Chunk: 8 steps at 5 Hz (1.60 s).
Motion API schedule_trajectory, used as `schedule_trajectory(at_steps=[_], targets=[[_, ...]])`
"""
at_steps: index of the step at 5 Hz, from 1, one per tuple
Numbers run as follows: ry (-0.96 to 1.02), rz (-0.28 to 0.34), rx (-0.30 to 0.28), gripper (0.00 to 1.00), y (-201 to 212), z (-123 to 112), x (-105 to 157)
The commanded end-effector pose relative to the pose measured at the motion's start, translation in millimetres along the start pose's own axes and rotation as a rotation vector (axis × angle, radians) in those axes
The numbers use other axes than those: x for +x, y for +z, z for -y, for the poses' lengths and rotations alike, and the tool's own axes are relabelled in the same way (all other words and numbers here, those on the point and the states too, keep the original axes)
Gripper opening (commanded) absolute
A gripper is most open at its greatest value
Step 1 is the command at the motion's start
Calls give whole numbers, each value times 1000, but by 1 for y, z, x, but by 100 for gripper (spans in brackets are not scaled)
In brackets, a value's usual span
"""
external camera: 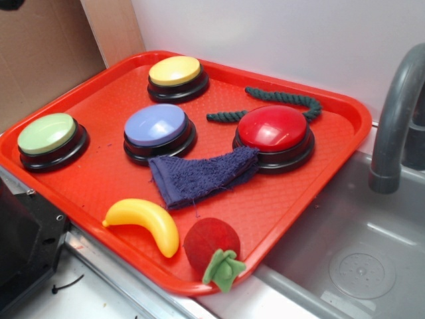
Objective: Push the purple button.
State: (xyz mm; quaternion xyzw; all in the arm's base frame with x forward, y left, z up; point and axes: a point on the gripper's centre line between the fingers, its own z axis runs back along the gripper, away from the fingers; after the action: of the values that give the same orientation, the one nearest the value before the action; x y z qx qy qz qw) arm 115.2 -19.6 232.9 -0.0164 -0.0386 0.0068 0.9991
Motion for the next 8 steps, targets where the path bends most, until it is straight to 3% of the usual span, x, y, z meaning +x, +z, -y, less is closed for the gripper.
schedule_trajectory(at_steps=[1,2,3,4,6,8], targets=[[0,0,0,100,0,0,0],[-179,-114,-81,100,-54,-5,46],[-230,-112,-58,100,-95,-1,88],[-296,-72,-83,100,-126,5,106],[-350,-5,-47,100,-172,10,118],[-328,-58,-3,100,-195,-7,111]])
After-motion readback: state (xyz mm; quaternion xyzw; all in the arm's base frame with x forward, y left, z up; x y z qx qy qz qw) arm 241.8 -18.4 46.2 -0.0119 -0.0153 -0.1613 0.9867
